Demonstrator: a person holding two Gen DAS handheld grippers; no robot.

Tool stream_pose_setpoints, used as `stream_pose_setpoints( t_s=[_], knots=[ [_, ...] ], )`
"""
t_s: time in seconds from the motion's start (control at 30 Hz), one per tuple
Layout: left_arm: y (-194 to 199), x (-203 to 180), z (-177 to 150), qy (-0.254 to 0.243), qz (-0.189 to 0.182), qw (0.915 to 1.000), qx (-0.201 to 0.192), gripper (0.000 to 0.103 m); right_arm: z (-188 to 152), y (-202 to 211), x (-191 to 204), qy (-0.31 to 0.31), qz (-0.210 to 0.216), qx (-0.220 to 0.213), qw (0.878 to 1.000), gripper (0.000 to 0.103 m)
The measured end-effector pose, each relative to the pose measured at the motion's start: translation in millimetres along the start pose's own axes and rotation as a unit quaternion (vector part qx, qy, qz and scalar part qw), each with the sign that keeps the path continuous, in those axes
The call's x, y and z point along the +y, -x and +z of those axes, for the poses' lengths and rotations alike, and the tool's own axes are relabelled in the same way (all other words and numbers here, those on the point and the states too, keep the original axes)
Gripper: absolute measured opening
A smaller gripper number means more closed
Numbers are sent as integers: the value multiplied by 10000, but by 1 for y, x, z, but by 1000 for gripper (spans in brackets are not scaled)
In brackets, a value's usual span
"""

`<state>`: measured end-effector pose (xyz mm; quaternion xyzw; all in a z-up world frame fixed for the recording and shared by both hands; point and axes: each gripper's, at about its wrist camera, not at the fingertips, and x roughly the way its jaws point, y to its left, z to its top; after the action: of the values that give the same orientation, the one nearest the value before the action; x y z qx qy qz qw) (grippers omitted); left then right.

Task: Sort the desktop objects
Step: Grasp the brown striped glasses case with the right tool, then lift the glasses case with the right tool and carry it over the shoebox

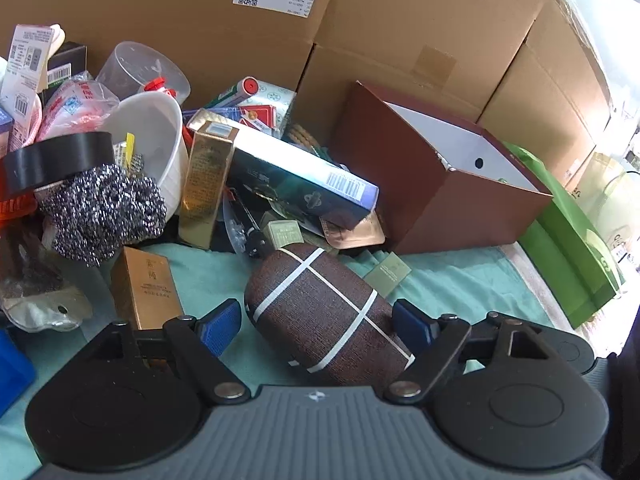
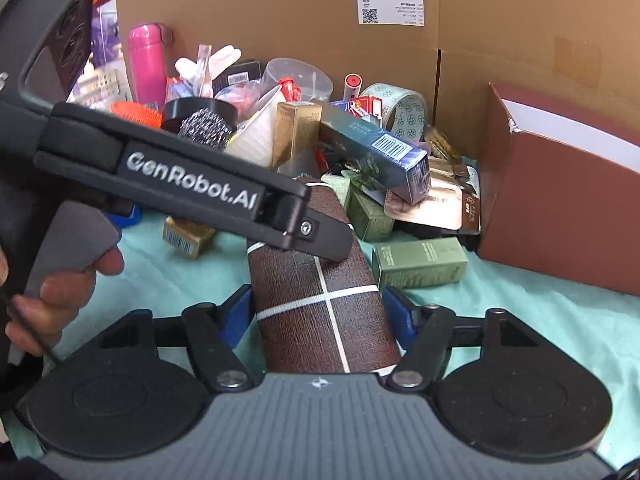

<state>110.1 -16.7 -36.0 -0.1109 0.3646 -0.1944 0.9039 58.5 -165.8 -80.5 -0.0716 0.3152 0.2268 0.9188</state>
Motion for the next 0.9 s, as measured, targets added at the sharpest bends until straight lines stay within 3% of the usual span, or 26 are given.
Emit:
stream_pose_setpoints(
  t_s=[0.2, 0.3, 0.4, 0.53, 0.77, 0.83, 0.9],
  knots=[
    [4, -2, -5, -31, 122, 9999, 106, 77, -10, 15, 17, -89, 251, 269, 9993, 61],
    [5, 4, -5, -65, -7, 9998, 183, 76, -15, 20, 16, -193, 274, 300, 9990, 61],
    [5, 10, -2, -155, 217, 9994, 229, 74, -16, 26, 15, -298, 195, 376, 9987, 62],
    [9, 9, 2, -48, 195, 9987, 459, 69, -17, 34, 20, -223, 58, 418, 9989, 62],
    [21, -4, -15, 123, -108, 9953, 960, 72, -24, 42, 32, 52, -152, 553, 9983, 59],
    [21, -6, -17, 187, -80, 9951, 970, 72, -23, 41, 37, 86, -172, 549, 9983, 59],
    [16, -7, -16, 284, 129, 9949, 964, 80, -22, 39, 42, 109, -117, 556, 9983, 59]
  ],
)
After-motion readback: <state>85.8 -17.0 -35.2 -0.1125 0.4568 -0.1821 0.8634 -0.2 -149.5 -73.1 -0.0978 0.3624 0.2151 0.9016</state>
